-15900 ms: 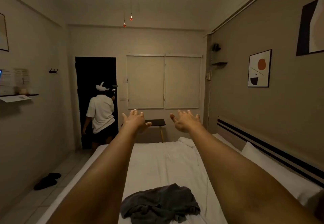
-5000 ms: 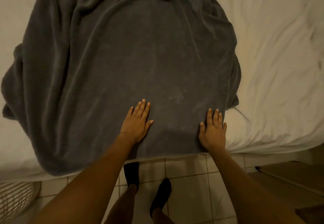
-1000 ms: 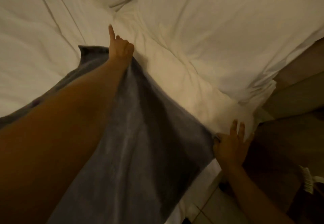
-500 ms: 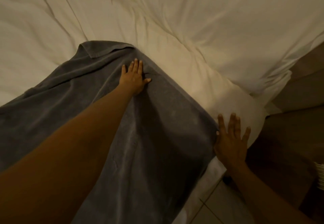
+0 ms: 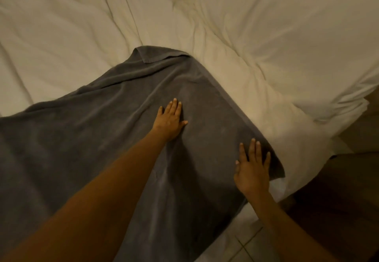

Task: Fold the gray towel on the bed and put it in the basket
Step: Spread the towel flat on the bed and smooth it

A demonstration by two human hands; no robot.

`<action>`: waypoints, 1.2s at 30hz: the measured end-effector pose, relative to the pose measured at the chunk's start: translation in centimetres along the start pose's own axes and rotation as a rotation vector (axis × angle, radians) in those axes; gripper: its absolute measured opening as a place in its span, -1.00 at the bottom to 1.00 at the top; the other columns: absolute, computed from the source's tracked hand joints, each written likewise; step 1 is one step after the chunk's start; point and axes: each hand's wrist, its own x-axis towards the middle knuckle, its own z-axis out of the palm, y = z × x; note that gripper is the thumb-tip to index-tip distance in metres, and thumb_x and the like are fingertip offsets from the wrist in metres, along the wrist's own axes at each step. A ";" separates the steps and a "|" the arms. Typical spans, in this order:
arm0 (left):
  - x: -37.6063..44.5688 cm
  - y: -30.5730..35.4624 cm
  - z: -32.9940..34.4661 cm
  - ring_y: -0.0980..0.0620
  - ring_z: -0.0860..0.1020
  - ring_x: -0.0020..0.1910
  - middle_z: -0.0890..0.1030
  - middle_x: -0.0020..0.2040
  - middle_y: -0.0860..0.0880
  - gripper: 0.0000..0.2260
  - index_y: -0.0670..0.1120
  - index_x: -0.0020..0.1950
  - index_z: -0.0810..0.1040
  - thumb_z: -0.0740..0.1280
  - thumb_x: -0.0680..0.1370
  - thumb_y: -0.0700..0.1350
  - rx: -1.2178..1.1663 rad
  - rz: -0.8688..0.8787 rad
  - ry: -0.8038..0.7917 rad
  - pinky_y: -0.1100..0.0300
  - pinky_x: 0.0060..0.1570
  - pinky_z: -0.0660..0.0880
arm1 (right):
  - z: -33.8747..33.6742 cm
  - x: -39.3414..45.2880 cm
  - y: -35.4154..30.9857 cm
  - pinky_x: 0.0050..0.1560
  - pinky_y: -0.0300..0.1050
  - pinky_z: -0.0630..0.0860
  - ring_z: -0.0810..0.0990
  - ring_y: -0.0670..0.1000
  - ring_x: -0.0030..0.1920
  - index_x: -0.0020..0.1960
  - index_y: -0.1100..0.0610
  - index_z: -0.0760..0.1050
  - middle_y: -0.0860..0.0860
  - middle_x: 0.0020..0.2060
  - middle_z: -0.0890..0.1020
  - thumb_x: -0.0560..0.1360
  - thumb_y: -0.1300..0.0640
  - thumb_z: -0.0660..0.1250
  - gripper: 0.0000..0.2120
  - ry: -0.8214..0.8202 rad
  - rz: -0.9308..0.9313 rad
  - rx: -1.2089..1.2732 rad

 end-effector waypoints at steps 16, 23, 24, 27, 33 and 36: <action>-24.1 -4.9 11.8 -0.06 -0.10 0.57 -0.12 0.59 -0.12 -0.36 -0.13 0.57 -0.12 0.03 0.63 0.17 -0.150 -0.280 -0.161 -0.10 0.51 -0.03 | 5.2 -14.1 -4.4 0.48 0.08 -0.02 -0.04 0.16 0.53 0.55 0.13 -0.11 0.17 0.54 -0.05 0.62 -0.09 -0.12 -0.43 -0.223 -0.238 0.188; -34.1 -6.2 17.1 -0.03 -0.11 0.57 -0.16 0.58 -0.09 -0.36 -0.12 0.57 -0.18 0.00 0.63 0.16 -0.144 -0.324 -0.115 -0.05 0.51 -0.05 | 8.3 -18.7 -7.1 0.34 0.33 0.20 0.27 0.32 0.41 0.46 0.28 0.20 0.33 0.44 0.23 0.50 -0.04 -0.09 -0.37 -0.097 -0.270 0.103; -35.0 -6.5 17.8 -0.02 -0.11 0.57 -0.16 0.58 -0.09 -0.36 -0.12 0.57 -0.18 0.00 0.63 0.16 -0.142 -0.332 -0.110 -0.05 0.51 -0.05 | 8.9 -19.0 -7.6 0.34 0.35 0.17 0.29 0.32 0.40 0.45 0.27 0.24 0.32 0.43 0.26 0.50 -0.04 -0.10 -0.38 -0.074 -0.275 0.095; -37.4 -7.4 19.3 -0.01 -0.11 0.57 -0.16 0.59 -0.07 -0.37 -0.10 0.57 -0.17 0.01 0.63 0.15 -0.161 -0.363 -0.119 -0.07 0.50 -0.05 | 10.5 -20.4 -9.4 0.40 0.25 -0.14 0.19 0.20 0.48 0.49 0.12 0.18 0.19 0.49 0.21 0.52 -0.11 -0.17 -0.38 -0.024 -0.385 0.022; -40.6 -9.1 21.5 0.01 -0.12 0.57 -0.16 0.59 -0.04 -0.39 -0.07 0.57 -0.16 0.00 0.63 0.16 -0.249 -0.416 -0.053 -0.06 0.52 -0.06 | 13.7 -23.2 -13.8 0.43 0.20 -0.26 -0.02 0.10 0.53 0.53 0.03 -0.09 0.10 0.54 0.01 0.52 -0.15 -0.28 -0.38 -0.013 -0.458 0.063; -41.3 -9.5 21.9 0.00 -0.11 0.57 -0.14 0.59 -0.05 -0.39 -0.07 0.57 -0.15 0.01 0.63 0.15 -0.278 -0.417 -0.040 -0.03 0.52 -0.06 | 14.5 -23.8 -15.0 0.46 0.20 -0.17 -0.04 0.10 0.54 0.54 0.06 -0.07 0.10 0.54 -0.01 0.53 -0.13 -0.26 -0.38 -0.004 -0.448 0.102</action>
